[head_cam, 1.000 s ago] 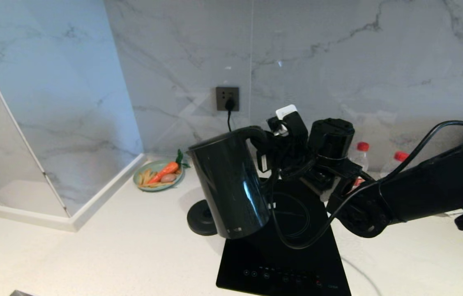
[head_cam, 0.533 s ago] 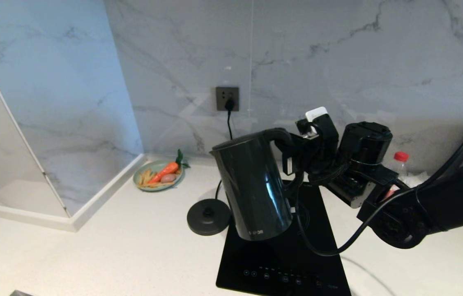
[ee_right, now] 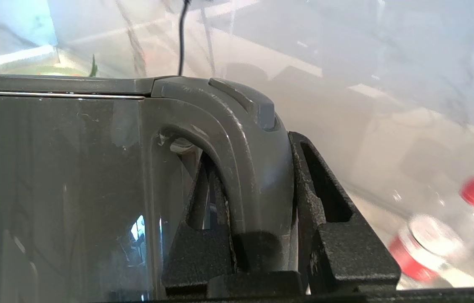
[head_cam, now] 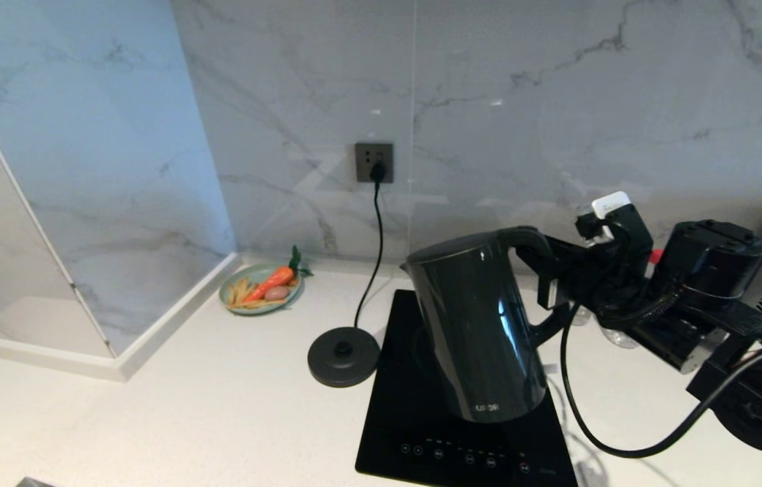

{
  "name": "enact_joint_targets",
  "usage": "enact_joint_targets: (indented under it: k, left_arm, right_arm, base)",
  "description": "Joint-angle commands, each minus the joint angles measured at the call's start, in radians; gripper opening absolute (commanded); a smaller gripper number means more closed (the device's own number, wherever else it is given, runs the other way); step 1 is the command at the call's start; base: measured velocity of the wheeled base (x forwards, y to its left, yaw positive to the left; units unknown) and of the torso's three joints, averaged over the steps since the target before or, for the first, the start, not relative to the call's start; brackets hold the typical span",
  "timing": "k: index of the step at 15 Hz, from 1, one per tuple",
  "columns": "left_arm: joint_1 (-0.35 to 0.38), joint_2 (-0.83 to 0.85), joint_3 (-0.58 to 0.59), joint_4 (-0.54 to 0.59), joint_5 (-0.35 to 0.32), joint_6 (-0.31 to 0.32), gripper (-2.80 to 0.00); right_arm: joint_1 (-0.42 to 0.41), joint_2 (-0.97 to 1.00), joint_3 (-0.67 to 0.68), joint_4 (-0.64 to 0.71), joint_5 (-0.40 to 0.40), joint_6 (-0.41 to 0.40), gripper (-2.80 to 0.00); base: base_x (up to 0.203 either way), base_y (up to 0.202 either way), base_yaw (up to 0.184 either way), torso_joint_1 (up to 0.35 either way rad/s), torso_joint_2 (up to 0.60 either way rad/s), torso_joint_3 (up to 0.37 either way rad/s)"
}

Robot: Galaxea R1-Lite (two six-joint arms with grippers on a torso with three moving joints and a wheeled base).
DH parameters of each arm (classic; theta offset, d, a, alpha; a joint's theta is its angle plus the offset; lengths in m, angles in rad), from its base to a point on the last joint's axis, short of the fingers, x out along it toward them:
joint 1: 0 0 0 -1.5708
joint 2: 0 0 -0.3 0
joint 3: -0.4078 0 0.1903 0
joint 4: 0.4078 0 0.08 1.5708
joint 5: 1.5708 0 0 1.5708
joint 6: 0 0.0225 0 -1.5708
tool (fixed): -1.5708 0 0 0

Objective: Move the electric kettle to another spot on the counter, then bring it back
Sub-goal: Place it by the sink

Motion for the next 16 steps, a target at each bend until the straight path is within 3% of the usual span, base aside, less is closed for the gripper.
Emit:
enact_joint_targets:
  k: [1, 9, 16]
  left_arm:
    - [0.0, -0.002, 0.003, 0.0, 0.0, -0.001, -2.8]
    - [0.0, -0.002, 0.003, 0.0, 0.0, -0.001, -2.8]
    - [0.0, -0.002, 0.003, 0.0, 0.0, 0.0, -2.8]
  right_arm:
    - [-0.055, -0.043, 0.063, -0.033, 0.023, -0.001, -2.8]
    - [-0.302, -0.102, 0.262, -0.114, 0.205, -0.004, -2.8]
    - [-0.54, -0.101, 0.34, -0.173, 0.387, -0.007, -2.8]
  base:
    - [0.0, 0.0, 0.0, 0.0, 0.0, 0.0]
    - [0.0, 0.0, 0.0, 0.0, 0.0, 0.0]
    - [0.0, 0.0, 0.0, 0.0, 0.0, 0.0]
